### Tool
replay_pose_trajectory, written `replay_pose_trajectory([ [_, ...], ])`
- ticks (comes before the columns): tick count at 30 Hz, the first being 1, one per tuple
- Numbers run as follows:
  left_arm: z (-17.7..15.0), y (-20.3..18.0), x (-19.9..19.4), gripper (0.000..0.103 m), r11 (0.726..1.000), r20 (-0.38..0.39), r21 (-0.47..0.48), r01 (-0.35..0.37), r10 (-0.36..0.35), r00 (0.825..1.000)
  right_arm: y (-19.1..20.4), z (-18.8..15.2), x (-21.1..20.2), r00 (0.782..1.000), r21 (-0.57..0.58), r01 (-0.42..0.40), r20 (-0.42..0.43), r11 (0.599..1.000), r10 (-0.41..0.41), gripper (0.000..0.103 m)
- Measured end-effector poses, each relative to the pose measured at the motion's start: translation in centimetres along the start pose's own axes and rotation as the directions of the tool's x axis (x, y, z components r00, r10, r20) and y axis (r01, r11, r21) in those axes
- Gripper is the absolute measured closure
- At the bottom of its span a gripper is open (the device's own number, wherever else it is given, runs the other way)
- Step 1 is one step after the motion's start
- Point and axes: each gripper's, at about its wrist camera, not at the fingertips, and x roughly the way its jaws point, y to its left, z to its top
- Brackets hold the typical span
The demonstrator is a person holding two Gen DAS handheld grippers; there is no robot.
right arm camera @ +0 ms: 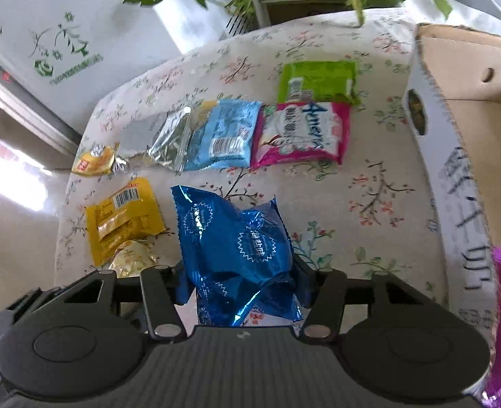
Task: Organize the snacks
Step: 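Lift the blue bag and croissant bag off the table toward the box, then open the right tool over the box while the left tool releases the croissant bag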
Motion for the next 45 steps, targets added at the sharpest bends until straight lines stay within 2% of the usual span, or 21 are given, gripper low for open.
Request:
replay_pose_trajectory([
  [4,-0.4,-0.1,1.1,0.034,1.000,-0.026,0.006,-0.012,0.012,1.000,0.3,-0.3,-2.3,0.999,-0.032,0.015,0.040,0.999,-0.013,0.041],
  [8,-0.8,-0.7,1.2,0.044,0.997,0.002,0.048,-0.053,0.053,0.999,0.4,-1.2,-4.1,0.998,-0.064,0.003,0.063,0.998,0.001,0.041],
  [11,-0.7,-0.2,0.8,0.047,1.000,-0.001,-0.010,-0.025,0.025,1.000,-0.1,-1.1,-4.3,0.997,-0.040,-0.012,0.071,0.999,0.015,0.041],
  [17,-0.7,0.1,-0.9,0.047,0.998,0.051,-0.061,-0.024,0.027,0.998,0.3,-0.8,-4.1,0.996,-0.033,-0.030,0.080,0.999,0.033,0.041],
  [27,-0.8,0.6,-3.4,0.047,0.988,0.102,-0.156,-0.014,0.030,0.994,0.8,-0.1,-5.8,0.986,-0.064,-0.030,0.163,0.997,0.040,0.041],
  [37,-0.4,-0.8,-5.2,0.047,0.985,0.130,-0.171,0.001,0.022,0.991,0.5,-0.2,-7.4,0.975,-0.098,-0.014,0.220,0.995,0.036,0.041],
  [45,0.2,-2.6,-6.1,0.047,0.989,0.146,-0.144,0.025,-0.003,0.989,-1.0,0.2,-9.3,0.960,-0.071,-0.031,0.275,0.997,0.049,0.041],
])
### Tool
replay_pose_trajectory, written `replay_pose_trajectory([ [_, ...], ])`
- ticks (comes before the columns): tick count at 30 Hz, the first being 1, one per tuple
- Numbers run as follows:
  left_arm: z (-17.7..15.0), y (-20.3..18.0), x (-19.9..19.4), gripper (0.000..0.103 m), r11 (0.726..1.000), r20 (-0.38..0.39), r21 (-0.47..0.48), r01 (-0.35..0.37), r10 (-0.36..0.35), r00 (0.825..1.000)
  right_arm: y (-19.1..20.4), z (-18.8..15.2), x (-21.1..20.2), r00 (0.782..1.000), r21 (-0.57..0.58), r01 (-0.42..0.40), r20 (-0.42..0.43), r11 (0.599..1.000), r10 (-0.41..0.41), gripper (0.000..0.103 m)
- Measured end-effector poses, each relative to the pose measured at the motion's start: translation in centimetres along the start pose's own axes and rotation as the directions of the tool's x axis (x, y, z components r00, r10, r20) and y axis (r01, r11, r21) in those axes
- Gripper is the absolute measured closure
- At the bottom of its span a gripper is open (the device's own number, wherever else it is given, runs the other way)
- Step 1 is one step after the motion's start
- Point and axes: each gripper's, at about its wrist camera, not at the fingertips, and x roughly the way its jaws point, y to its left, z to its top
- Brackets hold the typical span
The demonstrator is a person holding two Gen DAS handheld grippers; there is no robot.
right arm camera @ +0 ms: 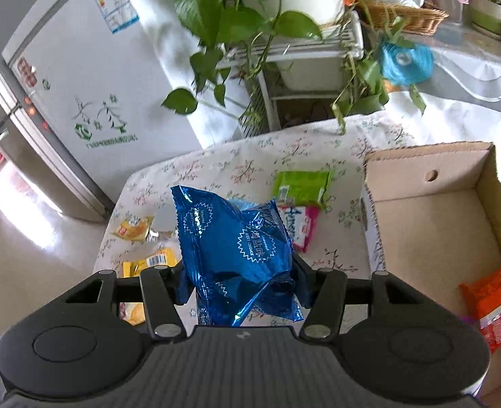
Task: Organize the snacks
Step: 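Open the right tool over the box while the left tool releases the croissant bag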
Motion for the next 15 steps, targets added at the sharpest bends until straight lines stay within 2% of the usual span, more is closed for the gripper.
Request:
replay_pose_trajectory([
  [11,1.2,-5.4,-0.3,0.047,0.993,0.007,0.072,0.095,-0.095,0.995,-4.1,1.0,-3.8,0.995,0.078,-0.027,0.096,0.997,0.019,0.041],
  [15,1.5,-8.2,-0.2,0.047,0.983,0.007,0.116,0.141,-0.143,0.990,-6.2,1.3,-5.1,0.992,0.124,-0.017,0.130,0.992,0.000,0.041],
])
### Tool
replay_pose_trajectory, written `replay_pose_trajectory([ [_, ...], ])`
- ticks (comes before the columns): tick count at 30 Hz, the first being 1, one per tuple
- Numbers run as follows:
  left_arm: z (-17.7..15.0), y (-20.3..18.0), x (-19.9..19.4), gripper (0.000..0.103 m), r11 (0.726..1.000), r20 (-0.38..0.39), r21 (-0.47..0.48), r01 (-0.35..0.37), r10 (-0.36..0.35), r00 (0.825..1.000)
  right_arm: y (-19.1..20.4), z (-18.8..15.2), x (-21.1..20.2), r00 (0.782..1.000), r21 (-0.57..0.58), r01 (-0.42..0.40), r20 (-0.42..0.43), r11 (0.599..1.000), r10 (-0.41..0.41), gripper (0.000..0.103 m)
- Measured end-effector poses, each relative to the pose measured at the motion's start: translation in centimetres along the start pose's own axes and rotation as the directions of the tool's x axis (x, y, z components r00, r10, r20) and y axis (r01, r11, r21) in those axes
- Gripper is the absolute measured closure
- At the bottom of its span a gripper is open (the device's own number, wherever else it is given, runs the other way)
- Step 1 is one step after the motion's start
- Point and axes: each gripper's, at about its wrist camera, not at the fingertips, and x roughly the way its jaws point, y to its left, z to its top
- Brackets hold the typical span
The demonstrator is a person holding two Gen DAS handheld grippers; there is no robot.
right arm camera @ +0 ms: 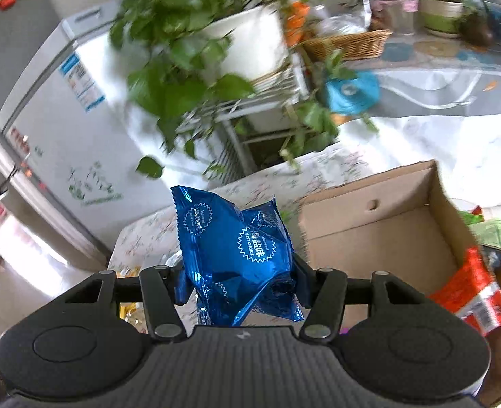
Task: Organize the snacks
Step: 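Open the right tool over the box while the left tool releases the croissant bag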
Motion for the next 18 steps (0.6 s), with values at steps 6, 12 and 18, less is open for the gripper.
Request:
replay_pose_trajectory([
  [6,0.8,-4.0,1.1,0.047,0.996,-0.008,0.046,0.075,-0.074,0.997,-2.5,0.5,-1.8,0.999,0.046,0.024,0.045,0.999,-0.026,0.041],
  [12,1.2,-7.2,2.8,0.047,0.989,-0.032,0.074,0.126,-0.124,0.992,-4.8,0.8,-3.3,0.995,0.109,0.051,0.077,0.993,-0.059,0.041],
  [18,1.2,-10.3,4.7,0.047,0.981,-0.065,0.087,0.172,-0.167,0.984,-6.7,1.0,-4.1,0.991,0.184,0.077,0.096,0.980,-0.096,0.040],
])
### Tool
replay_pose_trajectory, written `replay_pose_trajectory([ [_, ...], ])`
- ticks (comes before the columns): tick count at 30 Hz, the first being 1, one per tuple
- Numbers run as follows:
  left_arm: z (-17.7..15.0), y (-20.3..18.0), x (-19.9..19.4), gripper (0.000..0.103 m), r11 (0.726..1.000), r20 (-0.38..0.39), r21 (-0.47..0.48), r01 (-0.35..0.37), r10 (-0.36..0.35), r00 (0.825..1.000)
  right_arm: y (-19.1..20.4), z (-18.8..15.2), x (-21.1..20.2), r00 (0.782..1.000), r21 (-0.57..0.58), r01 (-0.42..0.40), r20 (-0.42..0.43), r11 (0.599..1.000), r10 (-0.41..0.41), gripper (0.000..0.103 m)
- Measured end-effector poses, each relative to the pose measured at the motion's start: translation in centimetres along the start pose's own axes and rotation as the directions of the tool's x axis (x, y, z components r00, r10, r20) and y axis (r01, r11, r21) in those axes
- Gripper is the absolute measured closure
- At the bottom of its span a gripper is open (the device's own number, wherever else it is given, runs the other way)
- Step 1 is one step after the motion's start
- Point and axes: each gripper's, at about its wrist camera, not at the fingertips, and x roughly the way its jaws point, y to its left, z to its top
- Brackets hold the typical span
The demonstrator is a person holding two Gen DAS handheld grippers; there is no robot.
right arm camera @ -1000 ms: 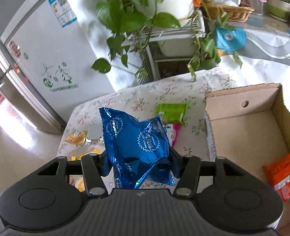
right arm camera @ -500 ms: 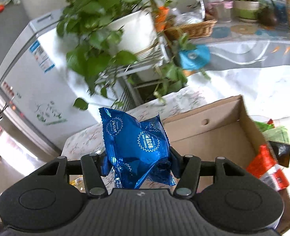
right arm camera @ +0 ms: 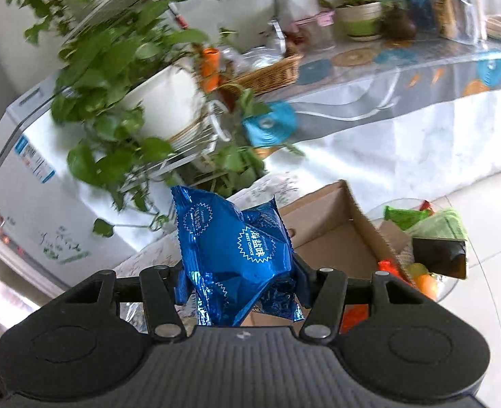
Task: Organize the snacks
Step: 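Open the right tool over the box while the left tool releases the croissant bag, then move the right tool to the pink Amerie bag while the left tool moves to the yellow bag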
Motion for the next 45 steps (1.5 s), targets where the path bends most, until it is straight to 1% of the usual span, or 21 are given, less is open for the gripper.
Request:
replay_pose_trajectory([
  [5,0.2,-1.6,1.9,0.047,1.000,-0.024,0.011,0.020,-0.020,1.000,-1.1,0.2,0.2,0.999,0.055,0.036,-0.006,0.998,-0.036,0.040],
  [8,0.2,-2.4,2.8,0.046,1.000,-0.033,0.026,0.015,-0.014,0.999,-1.5,0.2,0.4,0.999,0.079,0.052,-0.014,0.995,-0.051,0.040],
  [10,0.3,-2.9,3.4,0.041,0.999,-0.041,0.043,0.011,-0.009,0.999,-1.8,0.3,0.6,0.997,0.099,0.070,-0.020,0.993,-0.068,0.038],
  [13,0.4,-3.1,3.3,0.028,0.998,-0.018,0.054,0.013,-0.012,1.000,-2.1,0.3,0.7,0.996,0.122,0.086,-0.025,0.989,-0.084,0.033],
  [14,0.4,-3.2,3.0,0.024,0.999,-0.012,0.049,0.016,-0.015,1.000,-2.2,0.3,0.6,0.996,0.130,0.085,-0.024,0.988,-0.082,0.030],
  [17,0.4,-2.8,2.7,0.023,0.999,-0.023,0.030,0.021,-0.021,1.000,-2.3,0.4,0.5,0.998,0.149,0.068,-0.019,0.987,-0.066,0.026],
  [20,0.6,-2.1,2.0,0.023,1.000,-0.018,0.028,0.011,-0.010,1.000,-2.2,0.4,0.6,0.998,0.147,0.067,-0.019,0.987,-0.065,0.024],
  [23,0.8,-1.0,1.3,0.023,1.000,-0.012,0.023,-0.003,0.004,1.000,-1.9,0.3,0.7,0.999,0.141,0.051,-0.019,0.989,-0.049,0.024],
  [26,0.8,0.8,0.5,0.023,1.000,-0.014,-0.006,-0.012,0.012,1.000,-1.3,0.2,0.9,0.999,0.124,0.031,-0.020,0.992,-0.029,0.023],
  [32,1.0,4.7,-1.1,0.023,0.995,-0.009,-0.028,-0.093,0.092,0.996,0.2,0.0,1.5,1.000,0.072,-0.012,-0.027,0.997,0.014,0.020],
  [37,1.0,7.7,-2.5,0.023,0.990,-0.003,-0.048,-0.130,0.130,0.991,1.4,-0.2,2.2,0.999,0.037,-0.031,-0.041,0.999,0.032,0.019],
  [41,0.8,10.1,-3.4,0.023,0.985,-0.016,-0.059,-0.162,0.162,0.987,2.2,-0.4,2.6,0.998,0.021,-0.043,-0.052,0.999,0.044,0.018],
  [45,0.5,12.4,-4.0,0.023,0.976,-0.043,-0.059,-0.208,0.205,0.978,3.2,-0.7,3.3,0.996,0.000,-0.056,-0.069,0.998,0.056,0.018],
])
